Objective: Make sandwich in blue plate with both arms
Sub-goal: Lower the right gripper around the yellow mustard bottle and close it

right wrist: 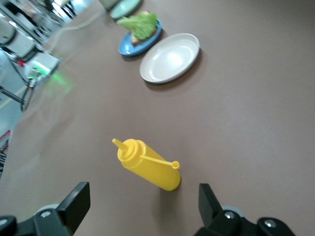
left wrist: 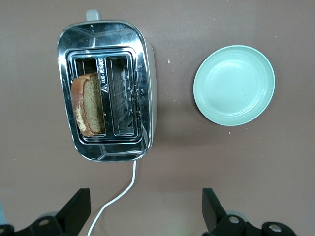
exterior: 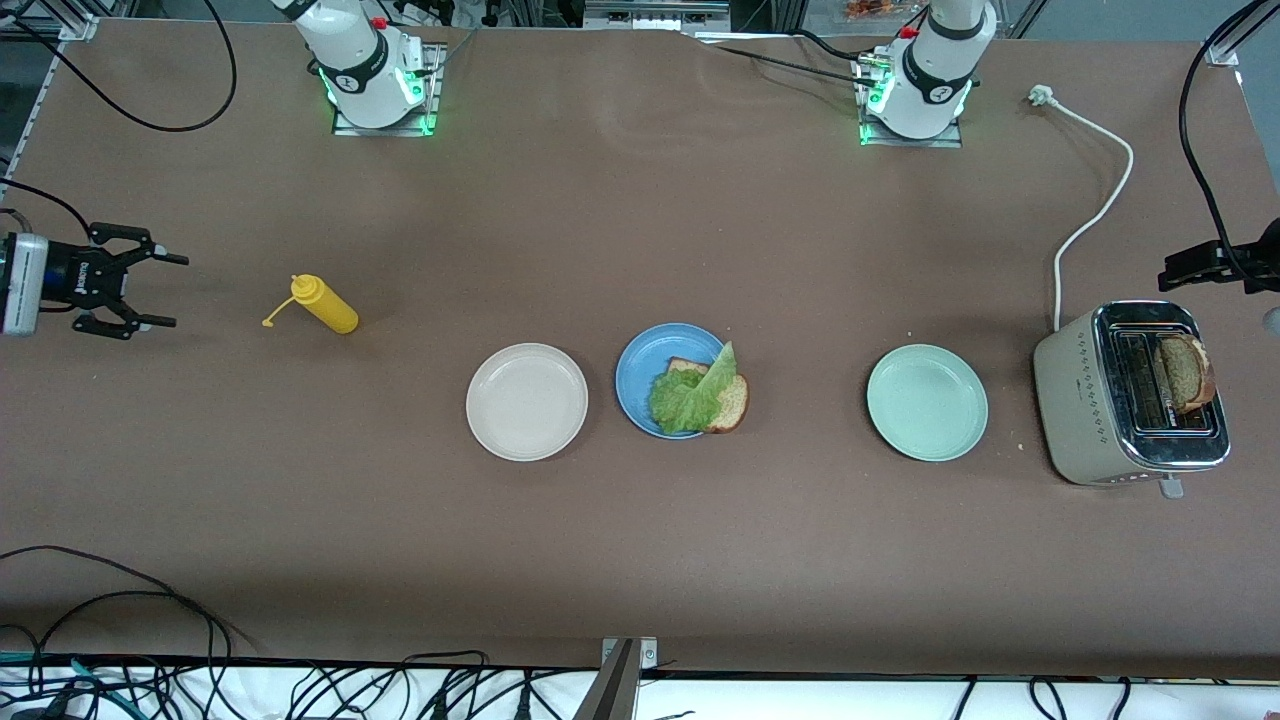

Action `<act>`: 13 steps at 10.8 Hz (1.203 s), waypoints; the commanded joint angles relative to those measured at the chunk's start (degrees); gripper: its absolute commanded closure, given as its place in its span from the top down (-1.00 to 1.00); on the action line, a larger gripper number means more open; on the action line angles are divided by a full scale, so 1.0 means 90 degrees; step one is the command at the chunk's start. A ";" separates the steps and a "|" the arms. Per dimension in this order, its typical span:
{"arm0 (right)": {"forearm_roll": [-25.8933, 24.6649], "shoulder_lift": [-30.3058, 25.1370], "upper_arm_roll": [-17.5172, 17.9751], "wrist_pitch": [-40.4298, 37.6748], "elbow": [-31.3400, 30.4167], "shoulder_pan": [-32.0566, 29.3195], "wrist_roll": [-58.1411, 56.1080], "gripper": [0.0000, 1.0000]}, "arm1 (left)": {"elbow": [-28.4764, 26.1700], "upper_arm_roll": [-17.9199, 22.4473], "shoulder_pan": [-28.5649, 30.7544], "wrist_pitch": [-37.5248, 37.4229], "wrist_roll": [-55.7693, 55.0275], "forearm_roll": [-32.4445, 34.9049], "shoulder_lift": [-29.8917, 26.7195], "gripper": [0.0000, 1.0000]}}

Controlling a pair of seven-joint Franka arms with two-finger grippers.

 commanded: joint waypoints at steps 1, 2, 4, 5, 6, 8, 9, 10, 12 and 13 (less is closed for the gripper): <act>0.0635 0.0747 0.0015 -0.0478 -0.0056 -0.0441 -0.1504 0.96 | 0.0361 -0.0120 -0.0014 -0.0260 0.0014 -0.0032 0.0042 1.00; 0.0742 0.0952 0.0015 -0.0508 -0.0056 -0.0519 -0.1788 0.95 | 0.0361 -0.0198 -0.0024 -0.0407 0.0004 -0.0286 -0.0036 1.00; 0.0957 0.1343 0.0015 -0.0556 -0.0066 -0.0569 -0.2170 0.95 | 0.0361 -0.0500 -0.0015 -0.0418 -0.0094 -0.0357 -0.0076 1.00; 0.1113 0.1441 0.0025 -0.0586 -0.0114 -0.0559 -0.2307 0.95 | 0.0361 -0.0530 -0.0024 -0.0418 -0.0055 -0.0366 -0.0066 1.00; 0.1259 0.1442 0.0044 -0.0586 -0.0231 -0.0549 -0.2424 0.95 | 0.0361 -0.0560 -0.0063 -0.0418 -0.0026 -0.0366 -0.0047 1.00; 0.1572 0.1588 0.0054 -0.0625 -0.0417 -0.0540 -0.2902 0.95 | 0.0371 -0.0745 -0.0151 -0.0418 -0.0084 -0.0279 0.0002 1.00; 0.1709 0.1724 0.0064 -0.0644 -0.0417 -0.0540 -0.3107 0.95 | 0.0361 -0.0755 -0.0161 -0.0418 -0.0084 -0.0279 -0.0008 1.00; 0.1846 0.1861 0.0102 -0.0645 -0.0427 -0.0520 -0.3293 0.95 | 0.0371 -0.0755 -0.0180 -0.0418 -0.0055 -0.0269 -0.0008 1.00; 0.1896 0.2047 0.0161 -0.0635 -0.0427 -0.0539 -0.3537 0.95 | 0.0371 -0.0755 -0.0181 -0.0418 -0.0006 -0.0259 -0.0008 1.00; 0.1973 0.2106 0.0161 -0.0635 -0.0466 -0.0530 -0.3645 0.95 | 0.0371 -0.0746 -0.0181 -0.0418 -0.0006 -0.0269 0.0002 1.00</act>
